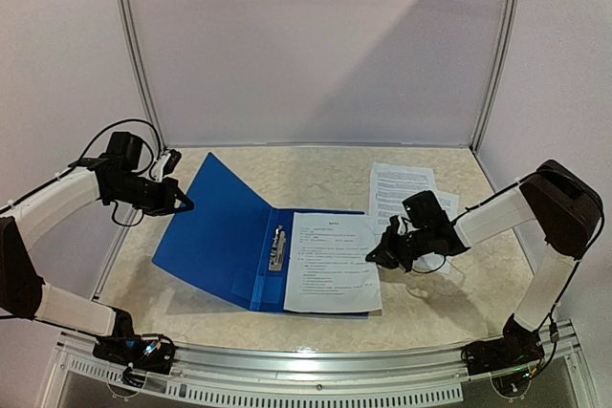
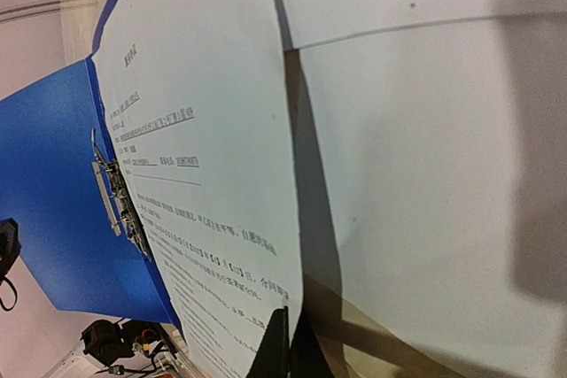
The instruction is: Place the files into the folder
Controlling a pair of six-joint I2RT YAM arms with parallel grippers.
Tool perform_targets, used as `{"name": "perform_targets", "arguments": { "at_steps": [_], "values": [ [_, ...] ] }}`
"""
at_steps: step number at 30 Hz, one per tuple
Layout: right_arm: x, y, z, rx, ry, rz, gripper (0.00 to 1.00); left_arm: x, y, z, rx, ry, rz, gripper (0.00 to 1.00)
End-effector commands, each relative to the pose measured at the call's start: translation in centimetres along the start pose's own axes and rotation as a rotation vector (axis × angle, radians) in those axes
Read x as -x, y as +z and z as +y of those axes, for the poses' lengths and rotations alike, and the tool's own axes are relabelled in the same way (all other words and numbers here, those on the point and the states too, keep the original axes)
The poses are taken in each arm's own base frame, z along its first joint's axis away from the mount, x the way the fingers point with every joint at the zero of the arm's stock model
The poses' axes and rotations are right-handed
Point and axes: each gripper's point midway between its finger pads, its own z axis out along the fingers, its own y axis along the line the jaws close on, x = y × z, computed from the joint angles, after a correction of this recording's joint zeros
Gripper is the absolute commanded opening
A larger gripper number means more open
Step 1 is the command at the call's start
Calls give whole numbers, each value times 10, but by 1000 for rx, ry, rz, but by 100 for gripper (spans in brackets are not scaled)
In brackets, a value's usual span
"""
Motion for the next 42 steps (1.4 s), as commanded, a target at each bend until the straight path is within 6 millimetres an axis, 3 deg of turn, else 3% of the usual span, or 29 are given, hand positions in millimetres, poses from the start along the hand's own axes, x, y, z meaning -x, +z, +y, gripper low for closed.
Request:
{"name": "perform_targets", "arguments": {
  "at_steps": [1,5,11,15,18,28,34,42],
  "values": [
    [-7,7,13,40,-9,9,0,0,-1,-2,-8,12,-13,0],
    [-7,4,12,-18,-35,2,0,-3,1,-1,-10,3,-7,0],
    [-4,-14,47,-102,-205,-60,0,-4,4,1,-12,-9,0,0],
    [-12,-11,68,-87,-267,-44,0,-5,3,0,-12,-5,-2,0],
    [-15,-6,71,-60,-253,-25,0,-4,2,0,-12,-1,-6,0],
    [4,-23,32,-368,-332,-89,0,-4,2,-1,-15,-2,-5,0],
    [4,-19,41,-468,-451,-68,0,-4,2,0,-11,-2,-4,0],
    [5,-20,21,-614,-512,-56,0,-3,1,-1,-14,0,-7,0]
  ]
}}
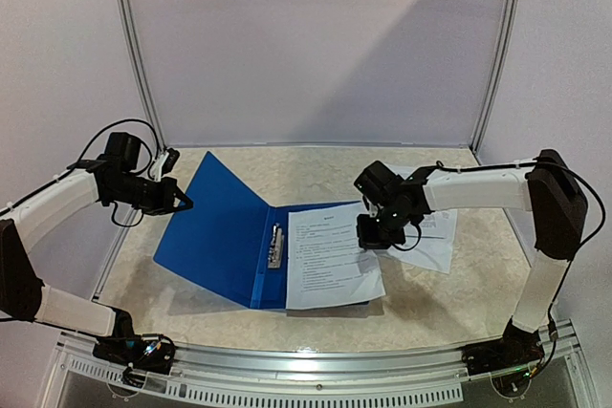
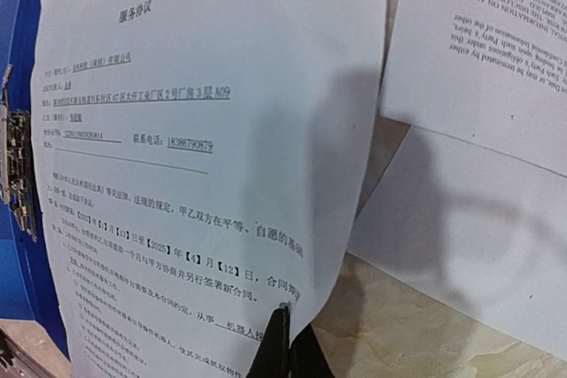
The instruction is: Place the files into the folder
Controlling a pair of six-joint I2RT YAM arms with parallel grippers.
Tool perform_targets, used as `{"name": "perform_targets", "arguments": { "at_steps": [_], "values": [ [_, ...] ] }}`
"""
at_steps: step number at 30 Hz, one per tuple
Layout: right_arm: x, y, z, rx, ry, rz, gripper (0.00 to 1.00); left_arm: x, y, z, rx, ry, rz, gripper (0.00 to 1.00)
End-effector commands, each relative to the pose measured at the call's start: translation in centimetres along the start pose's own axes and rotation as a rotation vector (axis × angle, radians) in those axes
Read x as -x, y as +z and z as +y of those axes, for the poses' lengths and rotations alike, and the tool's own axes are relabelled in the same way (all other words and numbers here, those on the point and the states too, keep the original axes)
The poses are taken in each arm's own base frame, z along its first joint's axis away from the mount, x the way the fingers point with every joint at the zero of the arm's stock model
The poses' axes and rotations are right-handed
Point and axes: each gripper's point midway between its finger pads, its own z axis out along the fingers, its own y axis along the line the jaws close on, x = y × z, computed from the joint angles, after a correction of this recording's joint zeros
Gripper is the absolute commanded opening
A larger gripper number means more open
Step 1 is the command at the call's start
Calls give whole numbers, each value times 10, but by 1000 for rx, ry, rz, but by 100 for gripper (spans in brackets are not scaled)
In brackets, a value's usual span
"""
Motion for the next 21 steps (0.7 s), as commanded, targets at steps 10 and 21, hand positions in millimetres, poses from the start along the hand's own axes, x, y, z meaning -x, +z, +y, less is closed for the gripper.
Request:
{"name": "perform_targets", "arguments": {
  "at_steps": [10,21],
  "values": [
    [-11,-10,31,83,-84,27,0,-7,2,-3,-15,0,20,0],
    [-8,0,55,275,38,-6,0,-6,1,-4,-18,4,15,0]
  ]
}}
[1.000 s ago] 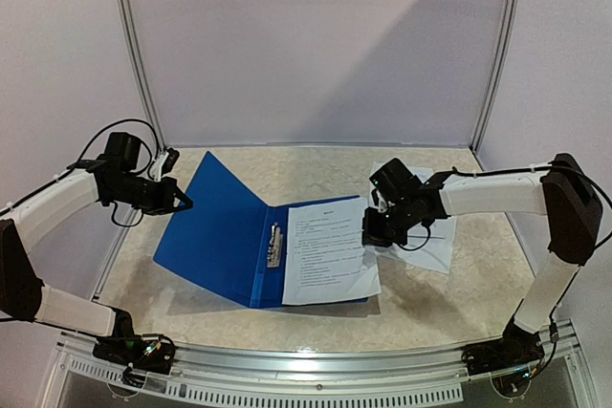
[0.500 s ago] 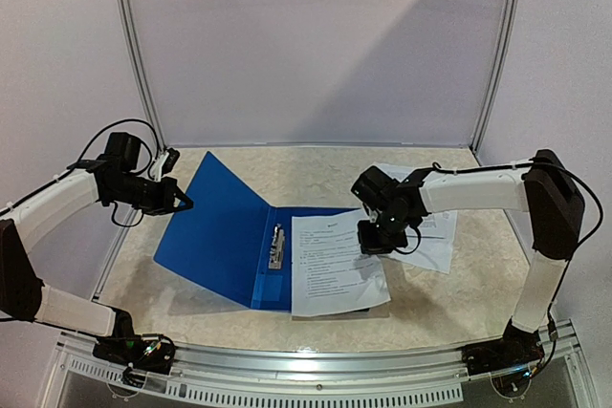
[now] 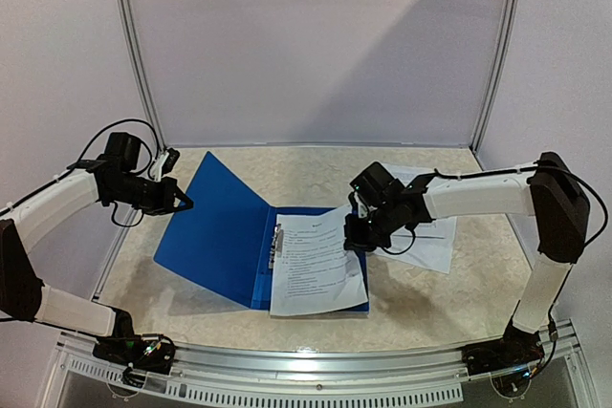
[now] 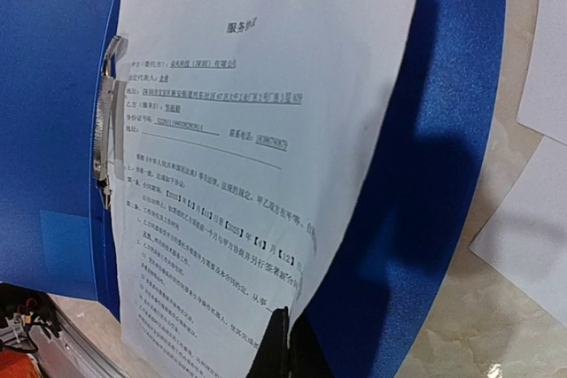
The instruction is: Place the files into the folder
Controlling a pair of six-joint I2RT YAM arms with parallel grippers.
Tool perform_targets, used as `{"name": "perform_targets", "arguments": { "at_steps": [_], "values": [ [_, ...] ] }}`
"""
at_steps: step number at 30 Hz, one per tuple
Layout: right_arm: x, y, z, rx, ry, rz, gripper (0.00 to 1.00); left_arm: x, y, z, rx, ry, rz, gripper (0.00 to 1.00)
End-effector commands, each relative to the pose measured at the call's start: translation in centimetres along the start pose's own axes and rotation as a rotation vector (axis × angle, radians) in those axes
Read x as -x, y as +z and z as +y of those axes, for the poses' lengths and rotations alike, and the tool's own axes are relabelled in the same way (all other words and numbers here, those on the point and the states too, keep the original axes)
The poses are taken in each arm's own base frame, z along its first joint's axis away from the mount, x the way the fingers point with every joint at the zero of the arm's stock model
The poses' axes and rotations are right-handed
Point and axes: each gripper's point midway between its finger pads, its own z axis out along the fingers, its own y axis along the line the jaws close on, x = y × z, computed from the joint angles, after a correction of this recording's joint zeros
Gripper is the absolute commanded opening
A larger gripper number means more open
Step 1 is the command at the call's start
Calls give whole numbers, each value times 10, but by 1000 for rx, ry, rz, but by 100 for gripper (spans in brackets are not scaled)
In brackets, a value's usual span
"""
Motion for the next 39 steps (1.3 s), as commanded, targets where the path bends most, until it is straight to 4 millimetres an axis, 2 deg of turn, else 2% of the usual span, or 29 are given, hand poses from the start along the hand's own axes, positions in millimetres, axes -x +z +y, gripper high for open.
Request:
{"name": "perform_targets", "arguments": {
  "at_steps": [1,10,21,29,34,37,39],
  "values": [
    [0,6,3,72,72,-20,0,-6,0,-3,-12,3,12,0],
    [7,7,-14,153,254,-128,0,-6,0,-4,-13,5,11,0],
    [18,12,-12,182,254,-167,0,-5,0,-4,-14,5,9,0],
    [22,13,-27,183,347,-211,0,-5,0,-4,-14,5,11,0],
    [16,11,-35,170,373,-215,0,-5,0,-3,-11,4,11,0],
    [16,6,-30,190,360,-208,0,-5,0,-3,-12,4,11,0],
    [18,5,-19,228,321,-193,0,-5,1,-3,-13,3,10,0]
  ]
}}
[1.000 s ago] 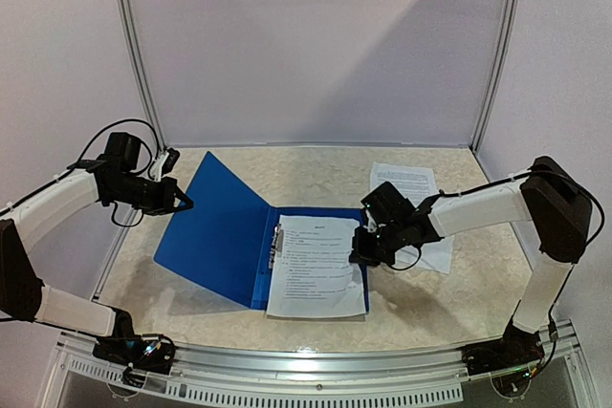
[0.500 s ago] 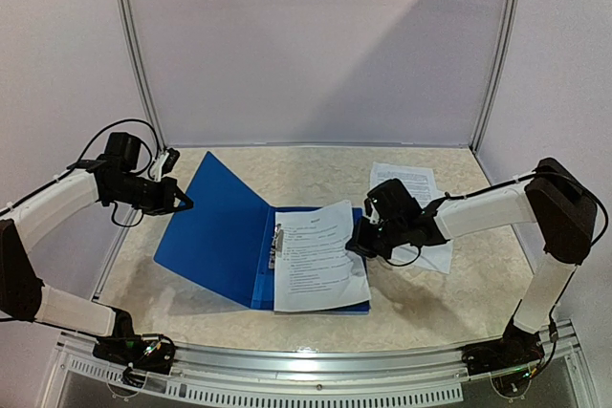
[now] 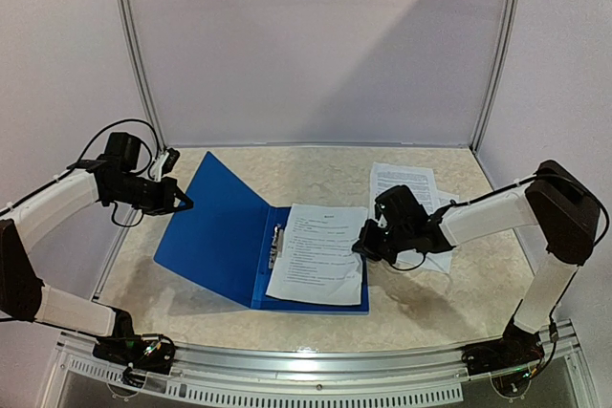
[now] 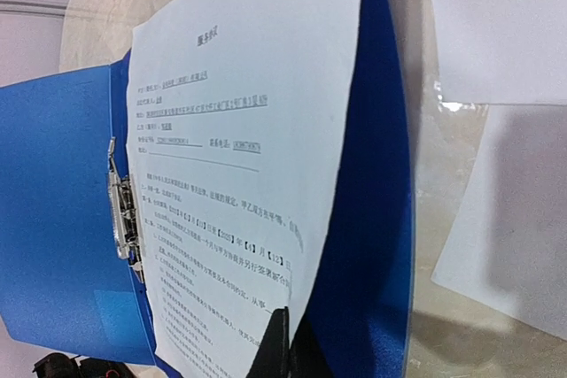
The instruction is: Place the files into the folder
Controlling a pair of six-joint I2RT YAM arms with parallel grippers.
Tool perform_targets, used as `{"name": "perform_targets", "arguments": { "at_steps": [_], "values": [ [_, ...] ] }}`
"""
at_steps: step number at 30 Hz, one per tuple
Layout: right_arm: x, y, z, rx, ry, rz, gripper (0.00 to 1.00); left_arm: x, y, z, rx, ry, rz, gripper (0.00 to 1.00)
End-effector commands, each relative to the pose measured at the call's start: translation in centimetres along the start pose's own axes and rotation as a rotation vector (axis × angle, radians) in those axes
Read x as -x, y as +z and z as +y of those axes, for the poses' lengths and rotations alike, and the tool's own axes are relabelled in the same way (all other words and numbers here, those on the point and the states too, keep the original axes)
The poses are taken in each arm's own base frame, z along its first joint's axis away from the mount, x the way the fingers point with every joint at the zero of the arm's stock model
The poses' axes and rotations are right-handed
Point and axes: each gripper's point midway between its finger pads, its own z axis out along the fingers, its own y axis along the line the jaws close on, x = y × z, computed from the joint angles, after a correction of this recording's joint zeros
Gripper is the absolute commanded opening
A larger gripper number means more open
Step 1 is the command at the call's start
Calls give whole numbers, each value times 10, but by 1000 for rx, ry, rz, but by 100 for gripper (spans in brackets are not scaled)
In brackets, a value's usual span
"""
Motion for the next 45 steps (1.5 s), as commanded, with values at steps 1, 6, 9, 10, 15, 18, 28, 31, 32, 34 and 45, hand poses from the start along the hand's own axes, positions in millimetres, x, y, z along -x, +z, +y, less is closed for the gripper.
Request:
{"name": "perform_targets", "arguments": {
  "at_steps": [1,6,9,10,15,18,28,31,32,34,45],
  "values": [
    [4,-5,26,82,-42,16,0,-5,1,-3,-12,3,11,0],
    [-4,-2,23,51,-125,78,0,-4,-1,-3,-10,6,6,0],
    [-5,-5,26,55,-148,91,0,-5,-1,-3,-10,5,8,0],
    [-5,-5,28,56,-155,92,0,-5,-1,-3,-10,4,8,0],
    [-6,-6,22,24,-178,110,0,-5,0,-3,-13,4,9,0],
    [-4,-8,16,10,-199,123,0,-5,0,-3,-13,3,9,0],
    [-2,-8,14,9,-220,137,0,-5,0,-3,-13,4,10,0],
    [-2,-6,18,33,-206,136,0,-5,0,-3,-13,3,11,0],
    [-2,-5,19,39,-198,138,0,-5,0,-3,-13,3,11,0],
    [-2,-4,19,43,-192,139,0,-5,0,-3,-13,3,11,0],
    [1,-1,7,12,-123,98,0,-5,0,-3,-13,4,10,0]
  ]
}}
